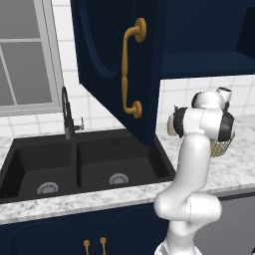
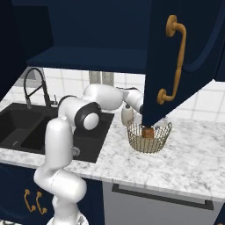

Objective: Open the cabinet, pick up the bread from the cabinet and place it in the basket. Then move the basket to the dining counter.

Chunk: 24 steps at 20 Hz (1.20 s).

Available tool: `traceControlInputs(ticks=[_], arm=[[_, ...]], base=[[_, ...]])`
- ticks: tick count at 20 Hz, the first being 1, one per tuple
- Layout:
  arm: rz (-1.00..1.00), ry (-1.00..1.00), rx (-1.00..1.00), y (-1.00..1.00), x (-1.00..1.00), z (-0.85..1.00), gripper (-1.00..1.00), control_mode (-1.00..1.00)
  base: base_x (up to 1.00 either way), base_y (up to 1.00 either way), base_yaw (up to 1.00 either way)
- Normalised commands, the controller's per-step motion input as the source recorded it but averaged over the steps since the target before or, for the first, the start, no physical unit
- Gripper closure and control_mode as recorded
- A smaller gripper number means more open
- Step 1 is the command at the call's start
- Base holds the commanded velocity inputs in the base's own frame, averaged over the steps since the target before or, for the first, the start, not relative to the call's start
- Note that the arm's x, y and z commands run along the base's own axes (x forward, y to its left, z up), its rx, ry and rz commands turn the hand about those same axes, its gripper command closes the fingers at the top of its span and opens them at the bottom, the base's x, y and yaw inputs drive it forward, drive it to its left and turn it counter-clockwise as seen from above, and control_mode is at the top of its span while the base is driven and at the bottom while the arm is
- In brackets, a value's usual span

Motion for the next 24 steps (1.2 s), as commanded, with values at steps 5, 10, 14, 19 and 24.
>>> traceControlInputs(ticks=[5,10,14,19,24], arm=[[-0.21,0.0,-0.05,0.23,-0.6,0.22,-1.0,-1.0],[-0.42,0.03,0.0,0.0,-0.79,0.55,-1.0,-1.0],[-0.52,0.0,0.0,0.0,-0.69,0.37,-1.0,-1.0],[-0.56,0.0,0.06,0.0,-0.61,0.03,-1.0,-1.0],[-0.39,-0.01,0.11,0.12,-0.07,0.0,-1.0,-1.0]], base=[[0.0,0.0,0.0],[0.0,0.0,0.0],[0.0,0.0,0.0],[0.0,0.0,0.0],[0.0,0.0,0.0]])
